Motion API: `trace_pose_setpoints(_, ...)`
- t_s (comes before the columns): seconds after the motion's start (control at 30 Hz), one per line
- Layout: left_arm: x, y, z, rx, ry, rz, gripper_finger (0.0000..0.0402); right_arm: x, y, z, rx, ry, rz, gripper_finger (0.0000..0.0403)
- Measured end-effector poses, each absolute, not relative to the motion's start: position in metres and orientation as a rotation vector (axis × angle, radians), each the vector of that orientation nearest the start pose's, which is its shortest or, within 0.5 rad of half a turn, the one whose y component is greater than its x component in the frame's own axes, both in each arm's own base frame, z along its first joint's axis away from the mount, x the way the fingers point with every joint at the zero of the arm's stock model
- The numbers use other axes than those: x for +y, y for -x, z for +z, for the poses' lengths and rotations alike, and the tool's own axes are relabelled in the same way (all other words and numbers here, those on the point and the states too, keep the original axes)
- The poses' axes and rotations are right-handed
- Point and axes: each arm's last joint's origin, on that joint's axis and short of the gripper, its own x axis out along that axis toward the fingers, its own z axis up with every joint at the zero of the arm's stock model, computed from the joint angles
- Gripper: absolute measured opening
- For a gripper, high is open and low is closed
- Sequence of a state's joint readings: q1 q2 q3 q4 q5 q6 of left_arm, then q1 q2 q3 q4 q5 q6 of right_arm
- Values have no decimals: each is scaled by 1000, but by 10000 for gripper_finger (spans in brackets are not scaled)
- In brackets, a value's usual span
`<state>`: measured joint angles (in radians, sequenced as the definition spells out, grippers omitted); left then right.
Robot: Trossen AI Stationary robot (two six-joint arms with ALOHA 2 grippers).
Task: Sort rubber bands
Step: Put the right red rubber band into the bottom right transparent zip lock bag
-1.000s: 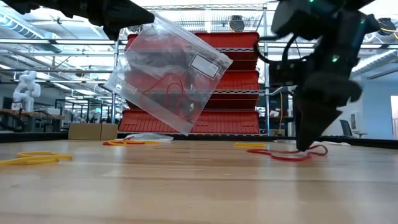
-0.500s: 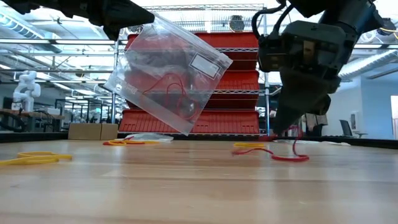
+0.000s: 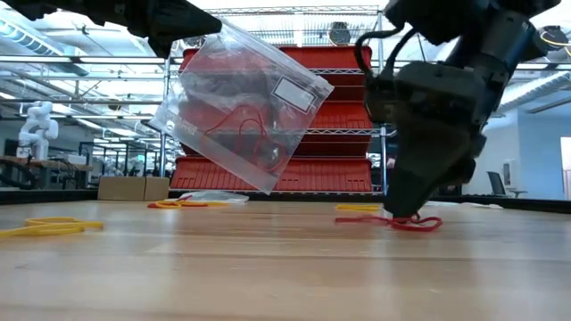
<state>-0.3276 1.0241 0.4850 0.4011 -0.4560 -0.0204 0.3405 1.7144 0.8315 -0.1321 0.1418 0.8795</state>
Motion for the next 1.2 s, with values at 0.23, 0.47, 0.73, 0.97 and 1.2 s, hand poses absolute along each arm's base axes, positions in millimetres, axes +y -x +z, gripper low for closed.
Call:
trace_pose_setpoints(0.23, -58, -209, 242, 127, -32, 129, 0, 103, -304, 131, 1008, -544, -341, 276)
trace_pose_setpoints(0.47, -58, -209, 242, 127, -32, 129, 0, 92, -304, 137, 1059, -679, -560, 270)
trace_pose_setpoints(0.73, -58, -209, 242, 127, -32, 128, 0, 85, -311, 123, 1065, -806, -643, 245)
trace_pose_setpoints(0.97, -58, -209, 242, 129, -33, 127, 0, 85, -314, 114, 1058, -799, -673, 197)
trace_pose_setpoints(1.2, -58, -209, 242, 129, -33, 127, 0, 85, -313, 113, 1082, -716, -619, 85)
